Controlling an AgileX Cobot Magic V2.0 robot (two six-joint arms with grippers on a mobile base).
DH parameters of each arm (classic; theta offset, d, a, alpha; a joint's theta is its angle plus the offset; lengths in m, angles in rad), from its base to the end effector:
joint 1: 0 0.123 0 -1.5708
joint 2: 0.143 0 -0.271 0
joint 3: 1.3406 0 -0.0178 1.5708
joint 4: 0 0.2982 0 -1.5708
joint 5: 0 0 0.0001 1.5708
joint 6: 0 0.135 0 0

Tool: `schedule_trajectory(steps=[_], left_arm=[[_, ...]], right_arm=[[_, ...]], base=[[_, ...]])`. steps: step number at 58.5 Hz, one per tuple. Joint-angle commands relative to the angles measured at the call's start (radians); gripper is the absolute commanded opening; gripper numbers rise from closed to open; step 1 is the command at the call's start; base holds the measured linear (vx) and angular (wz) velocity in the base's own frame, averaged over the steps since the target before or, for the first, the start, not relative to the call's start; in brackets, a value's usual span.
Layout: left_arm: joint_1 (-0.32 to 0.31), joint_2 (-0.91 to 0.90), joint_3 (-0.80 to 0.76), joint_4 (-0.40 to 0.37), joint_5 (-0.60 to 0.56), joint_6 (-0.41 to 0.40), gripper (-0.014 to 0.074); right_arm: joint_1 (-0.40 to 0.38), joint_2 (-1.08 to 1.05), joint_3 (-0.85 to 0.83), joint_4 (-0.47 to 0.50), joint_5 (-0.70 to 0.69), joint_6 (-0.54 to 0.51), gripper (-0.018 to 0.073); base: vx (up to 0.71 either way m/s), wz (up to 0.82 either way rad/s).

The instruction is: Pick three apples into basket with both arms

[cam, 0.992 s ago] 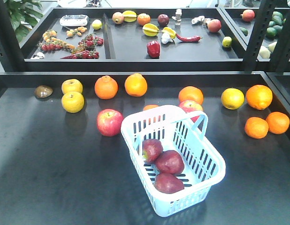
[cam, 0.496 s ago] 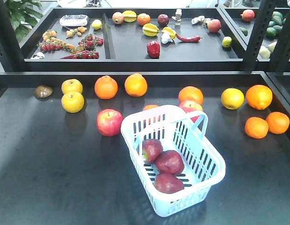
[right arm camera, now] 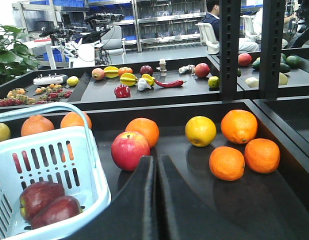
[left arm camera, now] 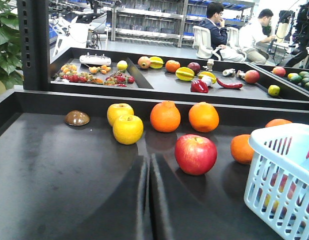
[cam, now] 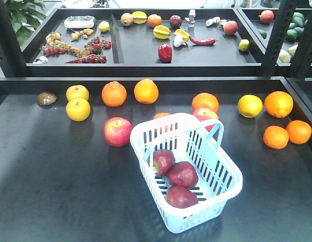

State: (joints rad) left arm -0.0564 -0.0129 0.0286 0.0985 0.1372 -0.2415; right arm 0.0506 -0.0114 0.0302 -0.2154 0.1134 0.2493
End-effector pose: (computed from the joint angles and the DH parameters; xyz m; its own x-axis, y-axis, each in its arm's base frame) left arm 0.1620 -0.0073 0.1883 -0.0704 -0.1397 -0.9877 0.0332 0.9893 -0.1423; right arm 0.1624 0.0049 0.1909 -0.0432 0.0331 -0.9985 -0.0249 0.9991 0.0342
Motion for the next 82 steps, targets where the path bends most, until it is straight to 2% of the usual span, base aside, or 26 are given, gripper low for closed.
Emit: schedule_trajectory(steps=[1, 82], left_arm=[[0.0, -0.013, -0.026, 0.0, -0.069, -0.012, -0.0006], [0.0, -0.013, -0.026, 0.0, -0.069, -0.012, -0.0006]], right_arm=[[-0.004, -0.012, 0.011, -0.012, -0.075, -0.002, -0.0006], [-0.004, -0.012, 0.011, -0.012, -0.075, -0.002, -0.0006]], base=[[0.0, 0.0], [0.0, 0.0]])
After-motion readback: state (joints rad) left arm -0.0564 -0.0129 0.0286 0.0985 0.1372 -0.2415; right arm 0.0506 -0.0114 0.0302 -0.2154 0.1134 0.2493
